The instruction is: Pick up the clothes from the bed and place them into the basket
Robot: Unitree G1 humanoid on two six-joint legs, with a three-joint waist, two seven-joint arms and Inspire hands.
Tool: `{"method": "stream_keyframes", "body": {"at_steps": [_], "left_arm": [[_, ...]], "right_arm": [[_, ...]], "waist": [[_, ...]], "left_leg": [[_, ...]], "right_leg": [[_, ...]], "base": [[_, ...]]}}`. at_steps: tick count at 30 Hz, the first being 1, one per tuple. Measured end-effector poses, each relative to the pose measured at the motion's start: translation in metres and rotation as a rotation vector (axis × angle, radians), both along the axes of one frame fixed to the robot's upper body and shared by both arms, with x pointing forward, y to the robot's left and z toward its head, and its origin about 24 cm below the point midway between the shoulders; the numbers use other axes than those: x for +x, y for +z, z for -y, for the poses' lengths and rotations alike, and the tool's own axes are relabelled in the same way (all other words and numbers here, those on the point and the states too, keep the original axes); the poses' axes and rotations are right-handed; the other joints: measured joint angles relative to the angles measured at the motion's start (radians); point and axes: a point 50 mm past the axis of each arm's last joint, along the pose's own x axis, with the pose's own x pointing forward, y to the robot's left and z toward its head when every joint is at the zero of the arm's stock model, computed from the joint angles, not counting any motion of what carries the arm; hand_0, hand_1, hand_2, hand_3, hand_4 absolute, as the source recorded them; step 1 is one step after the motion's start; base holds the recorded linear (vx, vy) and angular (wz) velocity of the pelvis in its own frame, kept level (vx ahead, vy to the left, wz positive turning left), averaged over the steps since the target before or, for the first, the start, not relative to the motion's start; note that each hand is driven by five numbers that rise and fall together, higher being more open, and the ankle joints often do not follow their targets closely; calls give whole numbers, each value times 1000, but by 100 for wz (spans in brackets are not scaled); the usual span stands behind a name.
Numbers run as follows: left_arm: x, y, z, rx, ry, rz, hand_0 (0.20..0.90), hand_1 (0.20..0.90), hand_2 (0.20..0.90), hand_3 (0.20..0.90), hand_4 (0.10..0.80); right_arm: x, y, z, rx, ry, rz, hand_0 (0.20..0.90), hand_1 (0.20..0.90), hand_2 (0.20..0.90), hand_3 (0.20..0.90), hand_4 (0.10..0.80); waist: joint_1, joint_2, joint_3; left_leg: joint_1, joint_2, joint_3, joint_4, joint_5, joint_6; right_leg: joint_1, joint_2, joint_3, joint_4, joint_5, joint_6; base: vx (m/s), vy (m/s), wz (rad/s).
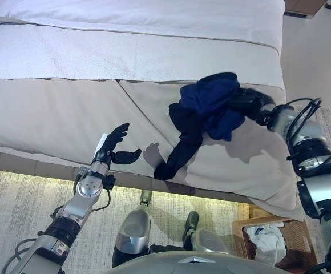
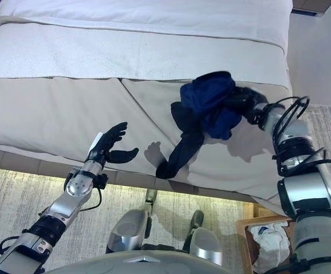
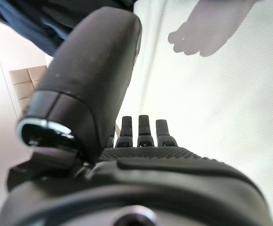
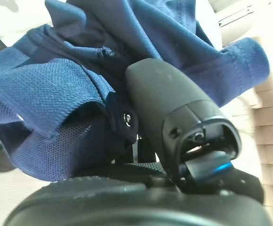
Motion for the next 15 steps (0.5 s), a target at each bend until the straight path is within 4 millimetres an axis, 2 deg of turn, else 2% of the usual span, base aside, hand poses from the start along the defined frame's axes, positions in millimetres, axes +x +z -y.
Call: {"method": "stream_keyframes", "body": {"at_steps": [3,8,15], "left_arm": [[0,0,0,1,4,0,900,900,900,900,800],[-1,-2,-2,5,17,-9,900,900,900,900,800],[-11,-13,-5,12,49,-52,900,900,900,900,800]], "right_arm": [[-4,-13,5,-93,-7,-56,900,900,900,900,800],[-7,-15,19,-333,-56,-97,900,900,900,900,800],[-13,-26,29,-604,-37,-207,900,900,900,900,800]], "waist": [[3,1,-5],[-2,1,-22],[-13,0,-122]], "left_leg": [[0,0,-1,0,0,0],[-2,0,1,0,0,0],[-4,1,5,-1,-7,-3]], "right_leg": [[0,0,-1,0,0,0],[-3,-3,3,0,2,-3],[-3,-1,8,-17,4,-1]], "base": [[-11,3,0],[-35,11,-2],[-29,5,-4]]}}
